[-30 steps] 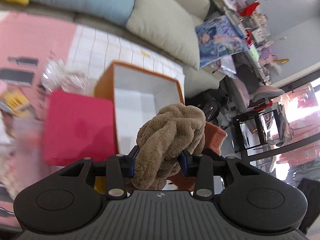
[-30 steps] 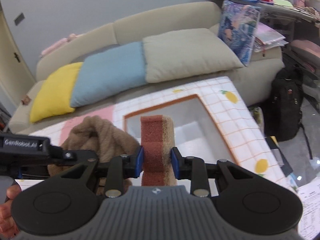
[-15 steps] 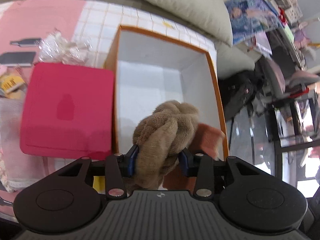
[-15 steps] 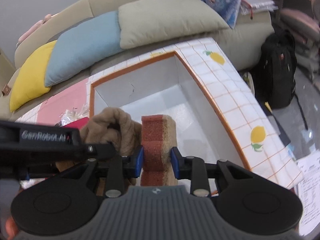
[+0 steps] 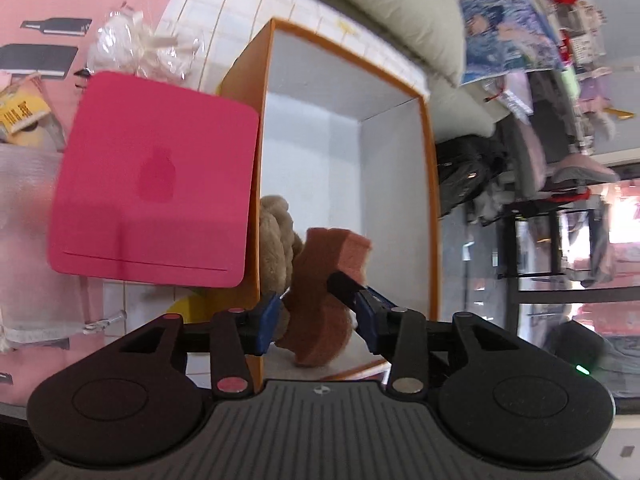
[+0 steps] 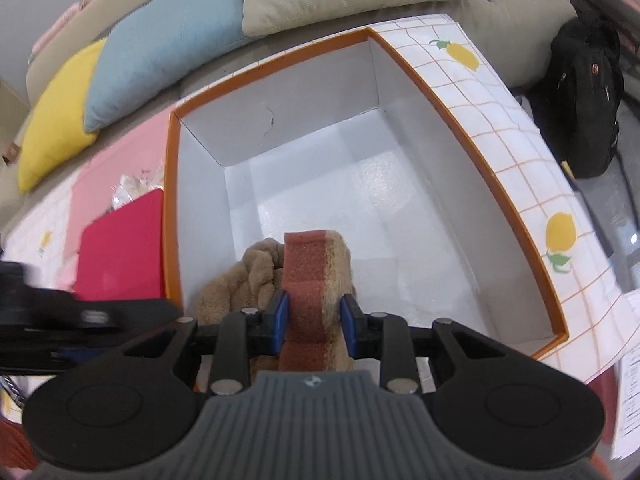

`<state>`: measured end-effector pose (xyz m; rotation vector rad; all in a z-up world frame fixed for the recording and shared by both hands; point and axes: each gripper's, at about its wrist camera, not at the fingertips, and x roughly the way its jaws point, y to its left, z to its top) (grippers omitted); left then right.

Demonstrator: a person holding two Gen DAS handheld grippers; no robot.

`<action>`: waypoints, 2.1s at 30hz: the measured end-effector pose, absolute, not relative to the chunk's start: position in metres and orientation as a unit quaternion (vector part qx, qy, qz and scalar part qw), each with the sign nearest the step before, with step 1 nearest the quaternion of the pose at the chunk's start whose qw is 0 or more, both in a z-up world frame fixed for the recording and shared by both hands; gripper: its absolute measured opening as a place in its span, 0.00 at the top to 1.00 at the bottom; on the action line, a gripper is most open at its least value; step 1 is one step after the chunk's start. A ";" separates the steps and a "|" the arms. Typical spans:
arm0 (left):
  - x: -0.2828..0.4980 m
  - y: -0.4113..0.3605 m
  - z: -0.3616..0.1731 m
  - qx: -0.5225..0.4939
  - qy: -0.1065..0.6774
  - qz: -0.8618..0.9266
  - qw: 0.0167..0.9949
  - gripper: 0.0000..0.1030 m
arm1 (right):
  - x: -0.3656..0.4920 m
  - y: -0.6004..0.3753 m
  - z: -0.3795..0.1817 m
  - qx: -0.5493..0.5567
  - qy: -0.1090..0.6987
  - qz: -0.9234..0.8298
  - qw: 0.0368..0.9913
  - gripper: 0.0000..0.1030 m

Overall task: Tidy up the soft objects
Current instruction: 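Carry both held items over the white box and open both tools, then withdraw both tools from the box back toward the pile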

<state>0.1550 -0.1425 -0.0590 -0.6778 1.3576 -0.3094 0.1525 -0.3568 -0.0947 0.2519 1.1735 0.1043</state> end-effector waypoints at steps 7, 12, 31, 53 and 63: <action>0.132 -0.121 -0.053 -0.251 0.608 -0.138 0.741 0.52 | 0.158 -0.329 -0.103 0.010 0.562 0.055 0.825 0.73; 0.123 -0.122 -0.072 -0.263 0.630 -0.155 0.714 0.52 | 0.164 -0.329 -0.112 0.054 0.578 0.058 0.812 0.73; 0.109 -0.126 -0.057 -0.188 0.581 -0.214 0.763 0.66 | 0.139 -0.333 -0.095 0.105 0.547 0.040 0.830 0.64; 0.025 -0.005 -0.023 -0.076 0.486 -0.140 0.859 0.65 | 0.049 -0.203 -0.051 0.060 0.453 0.167 0.874 0.46; 0.011 0.026 -0.059 -0.103 0.527 -0.078 0.840 0.65 | 0.052 -0.166 -0.080 -0.005 0.490 0.190 0.851 0.45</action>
